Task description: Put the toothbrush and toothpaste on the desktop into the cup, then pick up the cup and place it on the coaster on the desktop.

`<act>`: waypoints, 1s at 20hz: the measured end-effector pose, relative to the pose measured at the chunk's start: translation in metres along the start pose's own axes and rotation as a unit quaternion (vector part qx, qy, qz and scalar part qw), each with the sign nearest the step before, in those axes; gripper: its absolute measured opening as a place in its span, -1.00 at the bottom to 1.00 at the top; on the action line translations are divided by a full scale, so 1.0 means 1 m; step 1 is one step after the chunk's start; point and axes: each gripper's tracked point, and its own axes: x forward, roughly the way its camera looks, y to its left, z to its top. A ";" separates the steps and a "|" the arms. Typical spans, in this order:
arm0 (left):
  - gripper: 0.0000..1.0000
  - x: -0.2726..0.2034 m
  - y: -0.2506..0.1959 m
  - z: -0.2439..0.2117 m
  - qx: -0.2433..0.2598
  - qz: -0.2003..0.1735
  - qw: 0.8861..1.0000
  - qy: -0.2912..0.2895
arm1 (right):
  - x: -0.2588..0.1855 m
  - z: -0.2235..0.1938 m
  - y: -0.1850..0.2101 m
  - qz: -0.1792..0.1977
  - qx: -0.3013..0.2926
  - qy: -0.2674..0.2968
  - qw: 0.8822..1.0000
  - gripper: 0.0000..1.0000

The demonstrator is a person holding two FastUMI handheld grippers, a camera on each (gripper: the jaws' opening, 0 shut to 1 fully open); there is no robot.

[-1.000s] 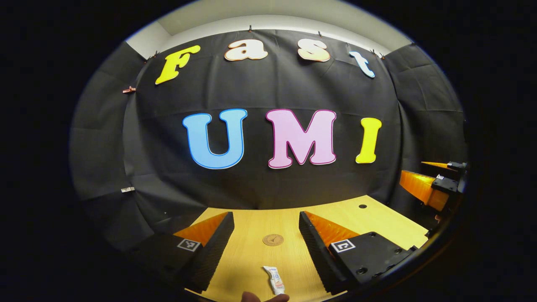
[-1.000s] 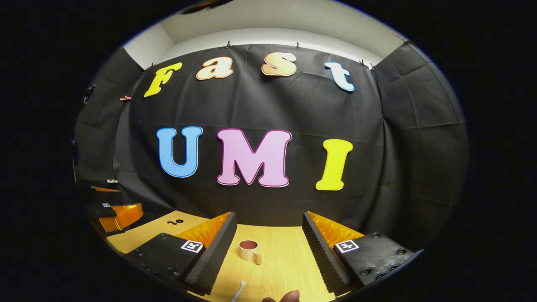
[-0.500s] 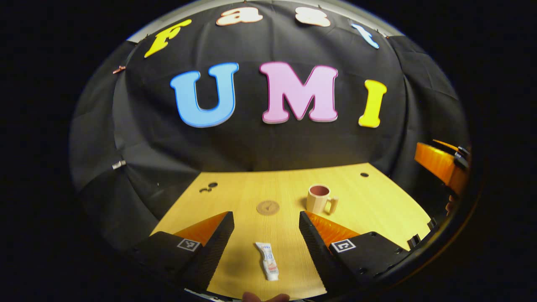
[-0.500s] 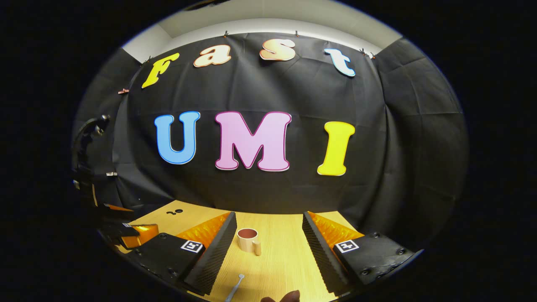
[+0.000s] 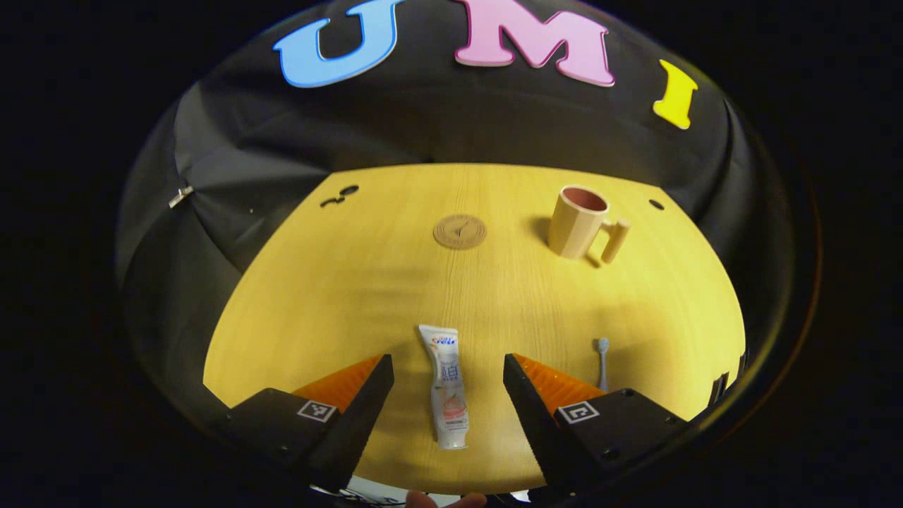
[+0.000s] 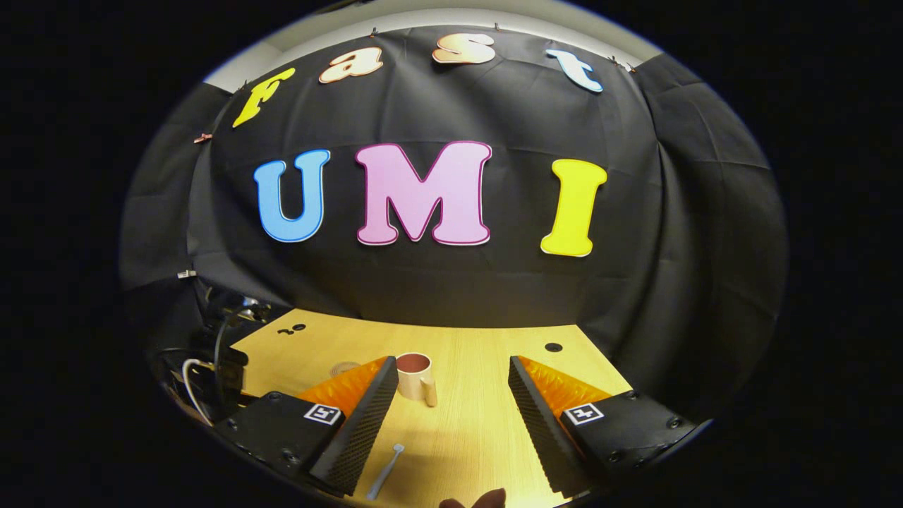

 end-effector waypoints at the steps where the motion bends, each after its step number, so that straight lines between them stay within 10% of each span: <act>1: 0.96 0.010 0.001 -0.004 0.000 0.004 1.000 0.010 | 0.003 -0.004 -0.001 0.001 0.000 0.006 1.000 0.95; 20: 0.88 0.068 0.002 -0.038 0.014 0.014 0.994 0.109 | 0.022 -0.058 -0.009 0.011 0.002 0.101 0.995 0.95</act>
